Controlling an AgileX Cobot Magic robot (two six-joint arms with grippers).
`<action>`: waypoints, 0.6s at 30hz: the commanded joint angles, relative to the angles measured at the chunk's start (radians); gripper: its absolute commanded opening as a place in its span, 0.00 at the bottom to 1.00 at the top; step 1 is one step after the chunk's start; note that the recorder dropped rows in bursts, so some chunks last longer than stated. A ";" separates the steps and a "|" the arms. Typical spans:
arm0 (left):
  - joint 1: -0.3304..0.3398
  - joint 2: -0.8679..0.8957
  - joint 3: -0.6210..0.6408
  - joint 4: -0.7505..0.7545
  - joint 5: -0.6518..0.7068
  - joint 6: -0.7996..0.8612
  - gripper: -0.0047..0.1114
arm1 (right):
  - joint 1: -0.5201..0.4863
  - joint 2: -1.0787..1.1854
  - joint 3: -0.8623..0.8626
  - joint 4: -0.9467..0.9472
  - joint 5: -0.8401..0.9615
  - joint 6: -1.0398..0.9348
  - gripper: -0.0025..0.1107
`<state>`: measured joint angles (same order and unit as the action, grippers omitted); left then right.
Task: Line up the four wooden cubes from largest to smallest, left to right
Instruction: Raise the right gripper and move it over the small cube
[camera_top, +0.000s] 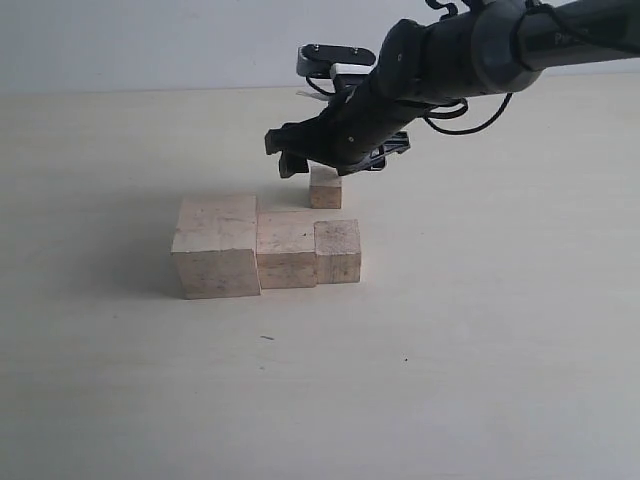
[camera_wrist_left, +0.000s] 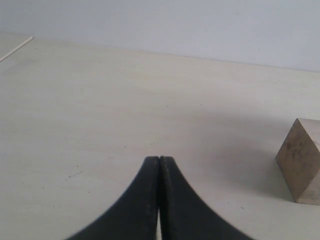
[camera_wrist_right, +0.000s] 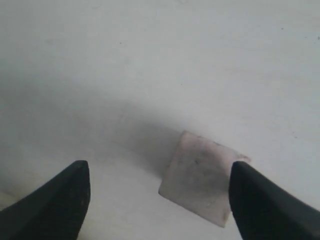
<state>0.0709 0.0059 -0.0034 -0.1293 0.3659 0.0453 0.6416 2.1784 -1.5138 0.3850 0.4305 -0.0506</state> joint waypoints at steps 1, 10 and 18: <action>-0.005 -0.006 0.003 -0.001 -0.008 -0.002 0.04 | -0.002 0.000 -0.039 -0.142 -0.007 0.145 0.65; -0.005 -0.006 0.003 -0.001 -0.008 -0.002 0.04 | -0.002 0.011 -0.049 -0.267 0.028 0.294 0.65; -0.007 -0.006 0.003 -0.001 -0.008 -0.002 0.04 | -0.002 0.099 -0.117 -0.262 0.071 0.323 0.65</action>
<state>0.0709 0.0059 -0.0034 -0.1293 0.3659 0.0453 0.6416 2.2477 -1.5985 0.1325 0.4800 0.2650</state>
